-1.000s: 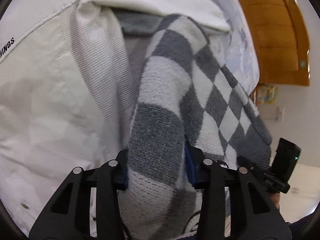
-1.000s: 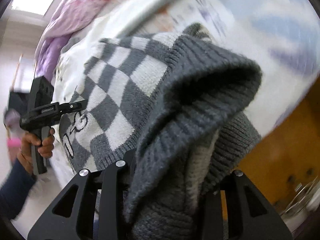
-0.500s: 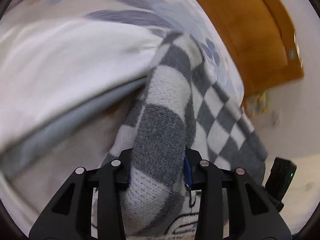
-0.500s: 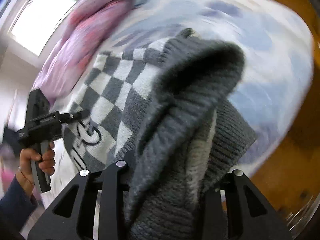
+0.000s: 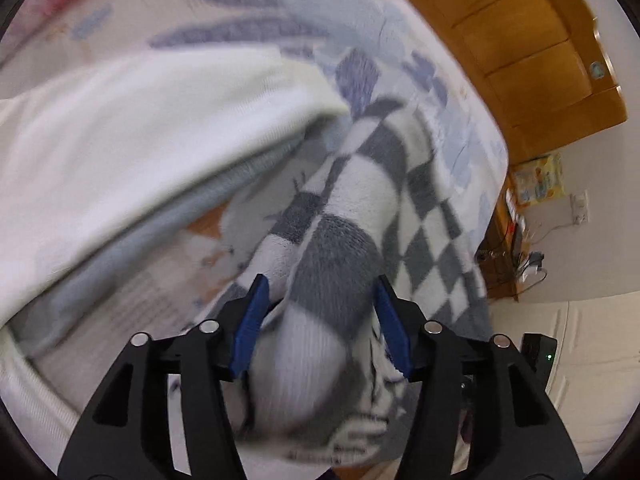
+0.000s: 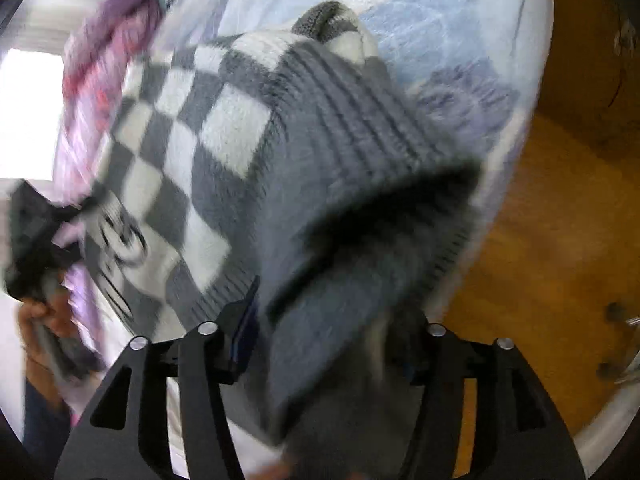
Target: Fold large clothes
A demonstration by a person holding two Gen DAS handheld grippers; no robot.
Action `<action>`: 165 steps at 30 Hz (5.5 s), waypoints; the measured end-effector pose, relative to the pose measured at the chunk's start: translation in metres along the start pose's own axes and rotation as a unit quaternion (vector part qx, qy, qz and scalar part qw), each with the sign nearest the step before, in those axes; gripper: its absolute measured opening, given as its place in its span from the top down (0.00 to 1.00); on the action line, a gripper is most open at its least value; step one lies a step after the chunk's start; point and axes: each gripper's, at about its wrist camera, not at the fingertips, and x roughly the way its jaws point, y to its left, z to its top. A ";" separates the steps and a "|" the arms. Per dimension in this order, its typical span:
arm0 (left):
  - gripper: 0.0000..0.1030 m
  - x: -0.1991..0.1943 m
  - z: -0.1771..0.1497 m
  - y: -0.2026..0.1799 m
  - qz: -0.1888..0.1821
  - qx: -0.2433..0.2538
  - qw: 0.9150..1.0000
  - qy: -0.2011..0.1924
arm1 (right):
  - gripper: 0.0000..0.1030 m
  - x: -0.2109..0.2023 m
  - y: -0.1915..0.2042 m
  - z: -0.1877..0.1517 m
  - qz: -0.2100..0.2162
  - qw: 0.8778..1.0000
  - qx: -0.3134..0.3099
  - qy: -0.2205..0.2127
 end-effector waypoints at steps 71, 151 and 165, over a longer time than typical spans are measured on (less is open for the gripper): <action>0.08 -0.458 -0.420 -0.127 0.249 -0.091 0.923 -0.278 | 0.12 -0.310 0.352 -0.328 -0.046 0.903 -0.377 -0.201; 0.05 -0.660 -0.645 -0.311 0.363 -0.062 0.805 -0.465 | 0.10 -0.504 0.347 -0.525 0.055 0.807 -0.466 -0.360; 0.05 -0.668 -0.639 -0.322 0.370 -0.049 0.790 -0.486 | 0.10 -0.504 0.348 -0.527 0.054 0.802 -0.465 -0.370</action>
